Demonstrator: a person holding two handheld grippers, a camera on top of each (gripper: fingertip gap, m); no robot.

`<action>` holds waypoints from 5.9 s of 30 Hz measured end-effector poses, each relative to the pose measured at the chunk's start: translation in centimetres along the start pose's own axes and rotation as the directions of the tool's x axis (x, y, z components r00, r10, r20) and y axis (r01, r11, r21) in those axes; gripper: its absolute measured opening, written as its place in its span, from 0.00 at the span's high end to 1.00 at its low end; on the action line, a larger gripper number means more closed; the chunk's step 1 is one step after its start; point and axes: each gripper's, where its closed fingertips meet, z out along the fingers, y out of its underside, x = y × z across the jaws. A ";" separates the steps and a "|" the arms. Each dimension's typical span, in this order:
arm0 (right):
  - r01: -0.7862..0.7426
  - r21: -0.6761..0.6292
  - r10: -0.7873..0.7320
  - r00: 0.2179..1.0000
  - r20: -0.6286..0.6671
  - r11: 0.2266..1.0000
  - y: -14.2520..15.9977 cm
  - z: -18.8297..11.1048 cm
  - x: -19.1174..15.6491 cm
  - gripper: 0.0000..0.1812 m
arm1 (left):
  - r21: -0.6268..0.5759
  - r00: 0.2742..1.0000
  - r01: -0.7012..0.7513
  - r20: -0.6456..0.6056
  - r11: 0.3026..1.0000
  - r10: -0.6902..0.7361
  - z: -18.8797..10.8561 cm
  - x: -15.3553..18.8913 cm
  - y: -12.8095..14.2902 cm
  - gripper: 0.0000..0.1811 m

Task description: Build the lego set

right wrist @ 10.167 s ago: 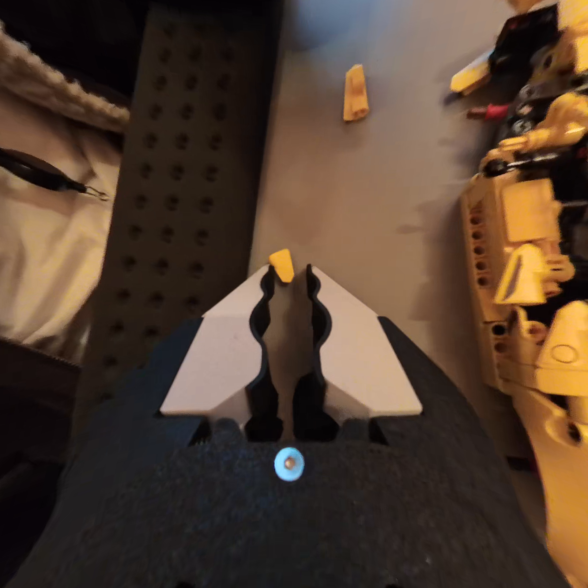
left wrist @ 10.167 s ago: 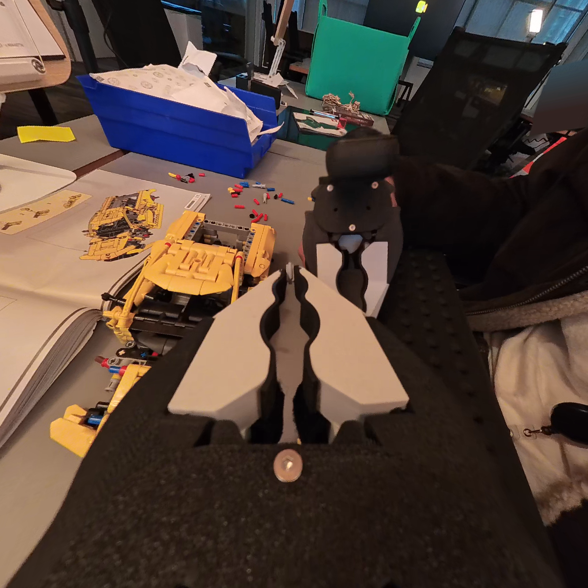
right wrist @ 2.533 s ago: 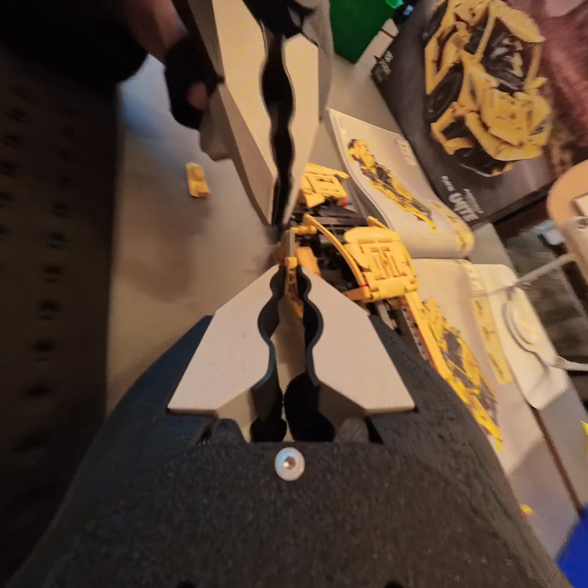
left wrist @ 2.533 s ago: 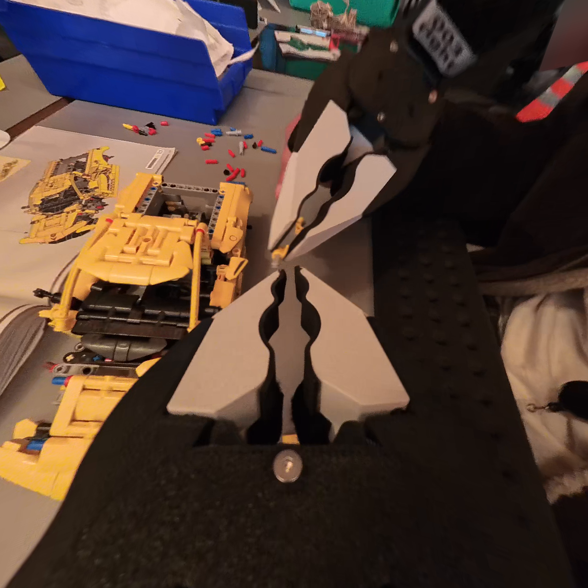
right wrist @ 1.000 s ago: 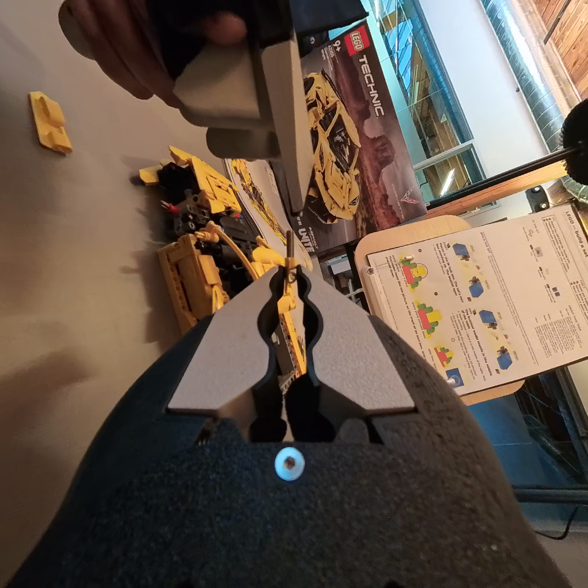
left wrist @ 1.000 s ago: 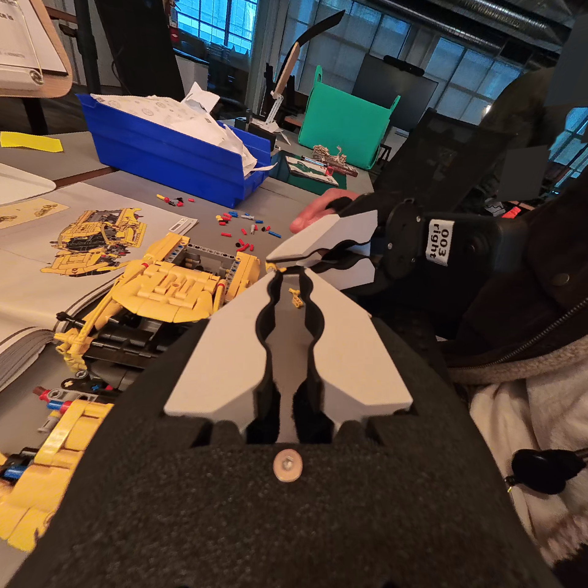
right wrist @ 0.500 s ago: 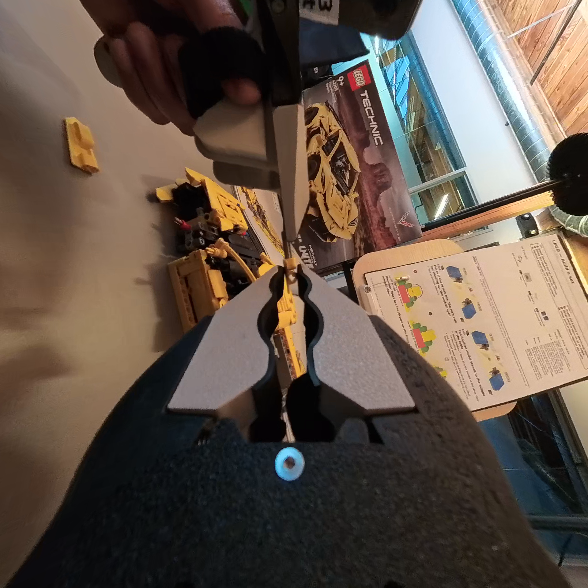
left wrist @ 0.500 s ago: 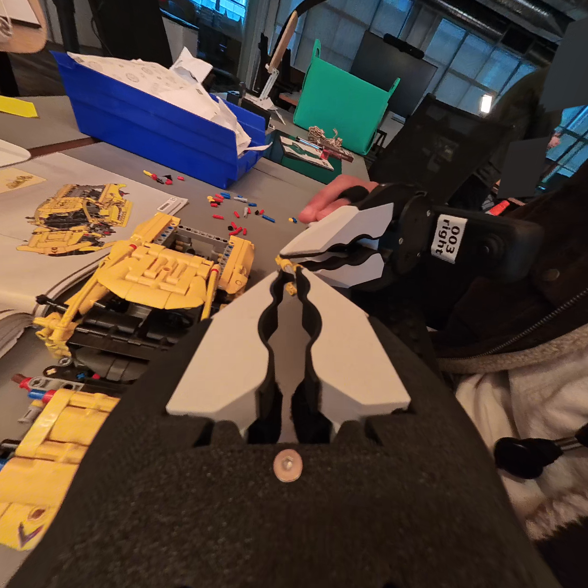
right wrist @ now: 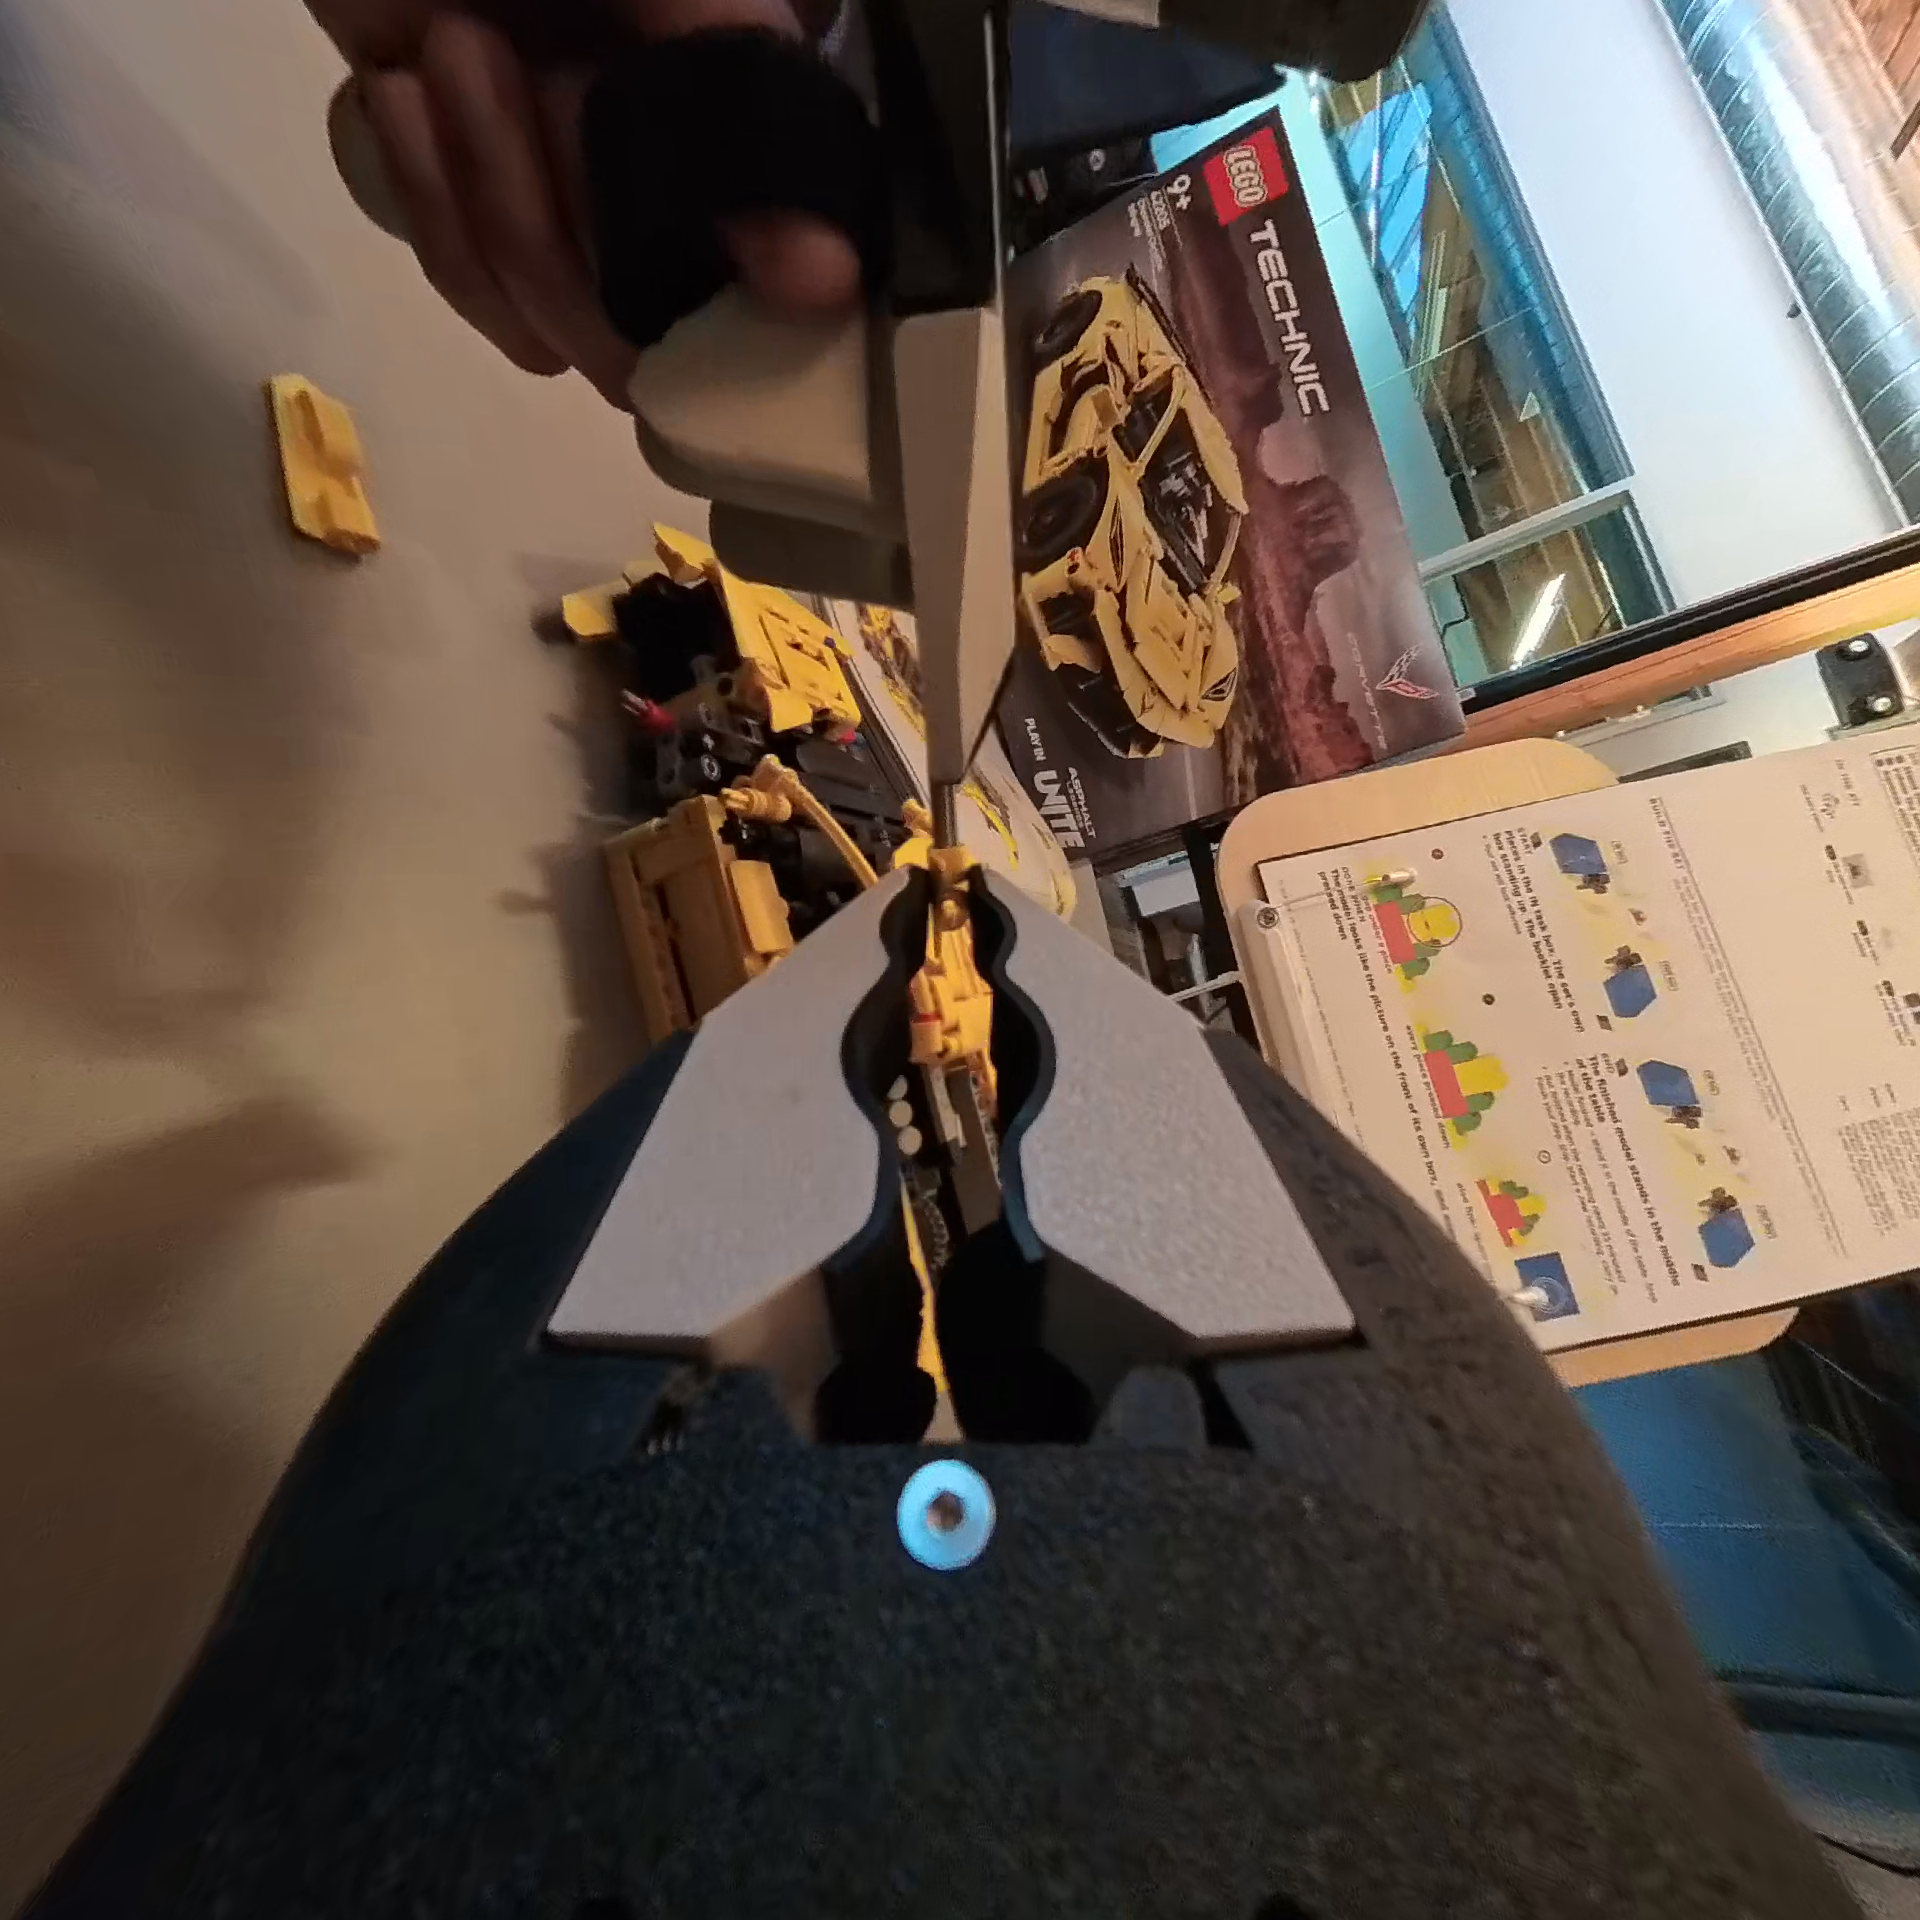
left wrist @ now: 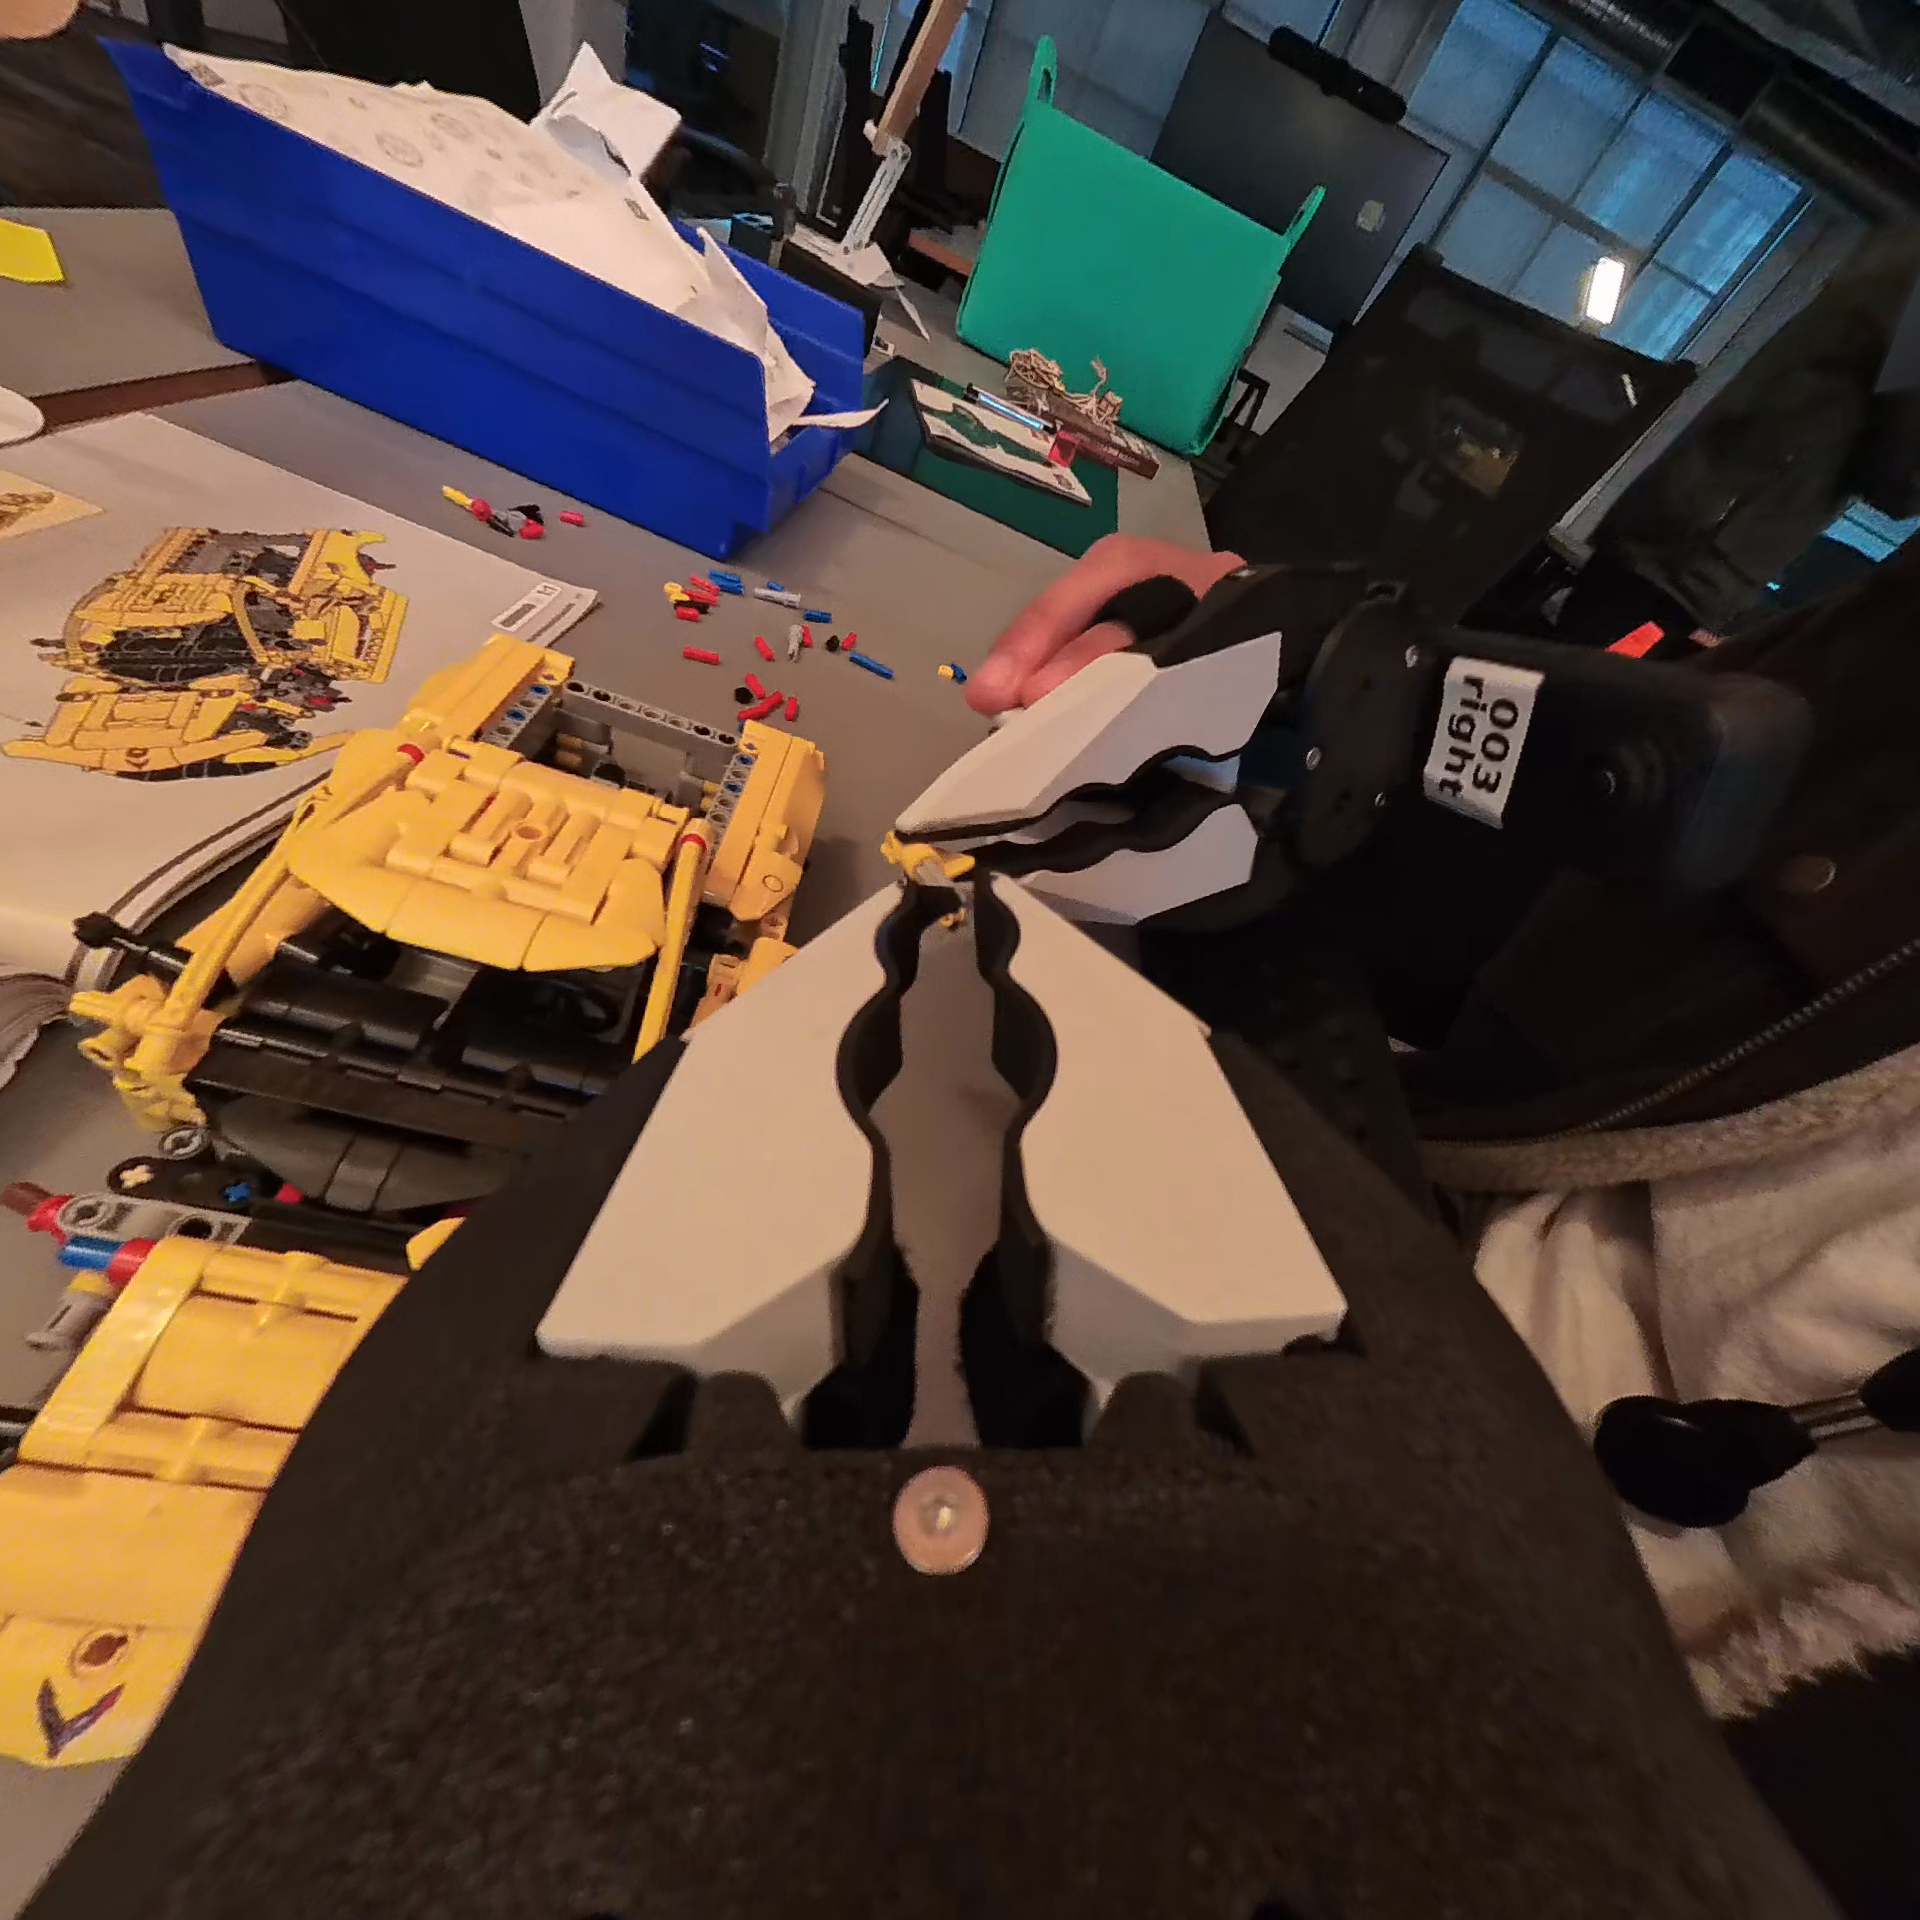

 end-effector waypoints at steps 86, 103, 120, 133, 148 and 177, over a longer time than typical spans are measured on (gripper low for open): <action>-0.931 -0.289 0.679 -0.360 0.640 -0.222 -3.2 -3.6 0.8 0.92 | 0.031 0.758 -0.636 0.209 0.771 0.617 1.1 3.5 -0.8 0.95; -0.866 -0.412 0.536 -0.499 0.681 -0.283 -3.7 -4.6 0.7 0.92 | 0.052 0.961 -0.278 0.032 0.959 0.276 0.8 4.3 -0.2 0.85; -0.556 -0.106 0.566 0.807 0.169 0.825 -0.3 -1.4 -2.7 0.91 | -0.123 0.936 0.329 -0.090 0.936 -0.340 1.3 0.9 3.1 0.87; -0.306 -0.145 0.319 0.945 0.075 0.941 -0.6 -1.1 -3.4 0.92 | -0.151 0.946 0.298 -0.088 0.943 -0.313 1.5 0.9 3.7 0.96; -0.592 -0.635 0.868 0.320 0.379 0.496 2.2 -8.9 -9.6 0.80 | -0.163 0.936 0.323 -0.089 0.932 -0.340 0.8 0.7 3.7 0.96; -0.567 -0.608 0.831 0.361 0.424 0.557 2.6 -6.4 -11.4 0.92 | -0.135 0.959 0.252 -0.099 0.958 -0.266 0.7 1.1 3.1 0.97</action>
